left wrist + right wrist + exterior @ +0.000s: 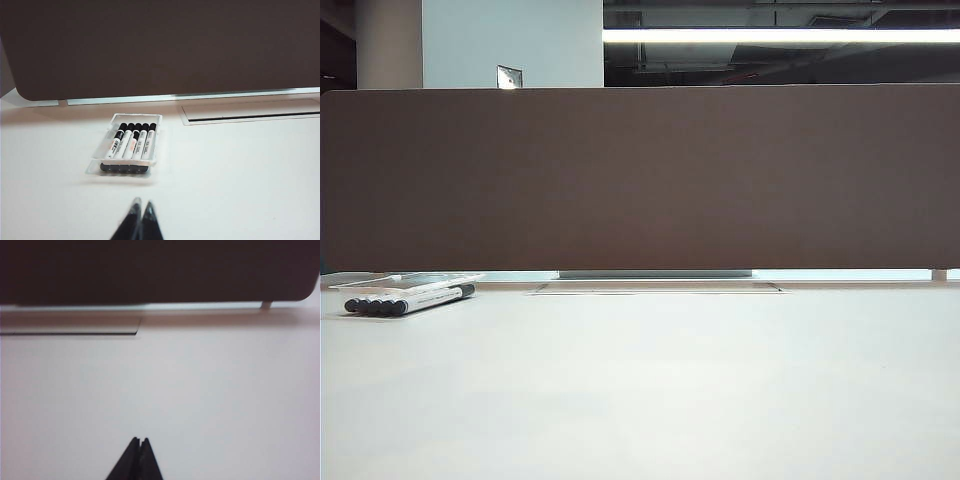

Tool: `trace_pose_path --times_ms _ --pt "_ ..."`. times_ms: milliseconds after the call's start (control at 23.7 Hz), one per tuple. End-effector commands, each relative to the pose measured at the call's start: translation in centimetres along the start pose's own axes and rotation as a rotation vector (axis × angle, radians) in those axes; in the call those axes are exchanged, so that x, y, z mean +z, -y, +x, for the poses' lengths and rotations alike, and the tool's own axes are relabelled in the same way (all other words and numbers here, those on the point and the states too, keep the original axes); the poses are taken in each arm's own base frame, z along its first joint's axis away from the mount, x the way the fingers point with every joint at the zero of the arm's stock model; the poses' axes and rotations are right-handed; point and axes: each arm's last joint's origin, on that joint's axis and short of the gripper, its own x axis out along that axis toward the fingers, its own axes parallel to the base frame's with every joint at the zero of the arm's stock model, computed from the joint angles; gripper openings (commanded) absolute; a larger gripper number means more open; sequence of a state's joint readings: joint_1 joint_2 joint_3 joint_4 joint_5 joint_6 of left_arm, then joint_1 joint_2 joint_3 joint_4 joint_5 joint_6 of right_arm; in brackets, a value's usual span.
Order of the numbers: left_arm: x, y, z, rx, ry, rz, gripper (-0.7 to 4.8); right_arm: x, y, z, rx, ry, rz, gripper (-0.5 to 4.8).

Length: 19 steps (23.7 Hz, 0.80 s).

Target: Pick up the black marker on the right and put it into the packaging box on the left, making sure the marker fit the shape of the box's grooves.

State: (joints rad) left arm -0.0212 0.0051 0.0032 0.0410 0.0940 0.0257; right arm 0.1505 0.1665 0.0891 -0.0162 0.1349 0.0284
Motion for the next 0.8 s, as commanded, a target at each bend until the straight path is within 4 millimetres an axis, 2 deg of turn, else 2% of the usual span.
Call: trace_pose_path --times_ms 42,253,801 --pt "0.1 0.0 0.0 0.000 0.011 0.002 -0.06 0.0 0.5 -0.4 -0.043 0.071 0.008 -0.09" --pt "0.1 0.0 0.0 0.000 0.011 0.002 -0.06 -0.9 0.8 -0.7 -0.074 0.127 0.016 -0.09" --pt "0.1 0.0 0.0 0.000 0.012 0.002 -0.06 -1.9 0.9 -0.5 -0.064 0.052 0.008 -0.09"
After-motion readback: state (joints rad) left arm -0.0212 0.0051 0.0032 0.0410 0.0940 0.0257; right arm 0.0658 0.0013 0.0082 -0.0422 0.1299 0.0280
